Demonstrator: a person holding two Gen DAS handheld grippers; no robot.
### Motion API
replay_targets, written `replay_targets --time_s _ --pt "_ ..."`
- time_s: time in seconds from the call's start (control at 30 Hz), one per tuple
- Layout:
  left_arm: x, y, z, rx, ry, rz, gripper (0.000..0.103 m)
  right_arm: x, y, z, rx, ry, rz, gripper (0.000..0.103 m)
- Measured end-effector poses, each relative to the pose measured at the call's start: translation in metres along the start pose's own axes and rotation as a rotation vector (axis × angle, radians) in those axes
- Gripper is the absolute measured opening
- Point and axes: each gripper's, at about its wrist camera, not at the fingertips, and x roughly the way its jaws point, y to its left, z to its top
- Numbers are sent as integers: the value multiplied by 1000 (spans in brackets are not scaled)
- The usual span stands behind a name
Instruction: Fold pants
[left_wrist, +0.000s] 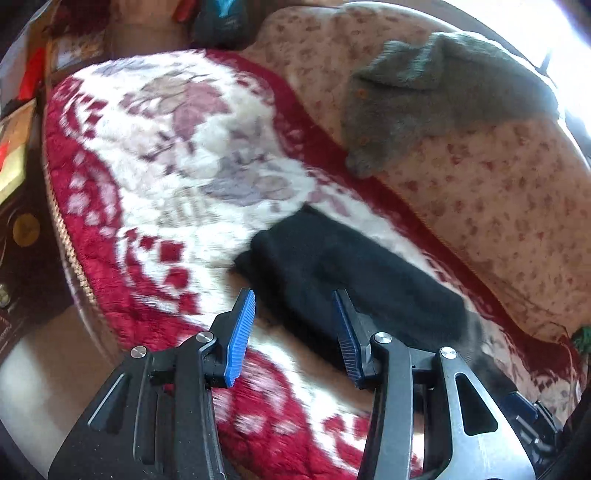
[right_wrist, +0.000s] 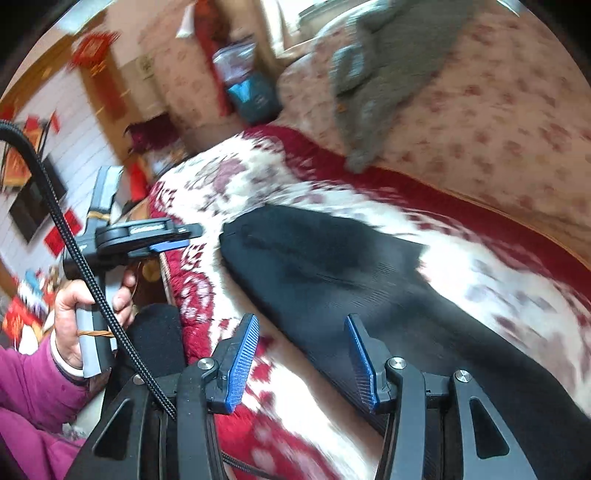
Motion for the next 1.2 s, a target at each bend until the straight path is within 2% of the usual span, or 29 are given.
replay_targets --time_s 0.07,0.13,0.33,0.4,0.5,0.67,0.8,0.93,1.07,1.2 --pt "-1 -21 -3 48 15 -69 47 -32 -22 -16 66 -22 -52 46" --pt "2 -50 -11 117 48 -174 54 -61 -43 -33 131 -45 -105 47" --pt "26 -164 -51 390 228 -445 54 -160 -111 -109 461 -137 -219 49" --pt "32 -203 -67 481 284 -516 54 -192 -131 -140 588 -177 -251 50" --pt "39 -261 -93 619 349 -598 54 -221 -148 -170 700 -197 -293 51" --pt "57 -343 -136 798 461 -713 54 -232 -164 -197 783 -178 -323 51" --pt "65 -386 -157 885 536 -786 54 -224 -179 -206 845 -181 -275 51" --pt "74 -420 -174 995 620 -832 54 -214 -186 -202 836 -177 -224 56" --pt "75 -448 -192 1123 622 -829 54 -207 -198 -198 827 -194 -175 57" --pt "80 -472 -204 1217 659 -874 54 -204 -206 -199 840 -220 -135 57"
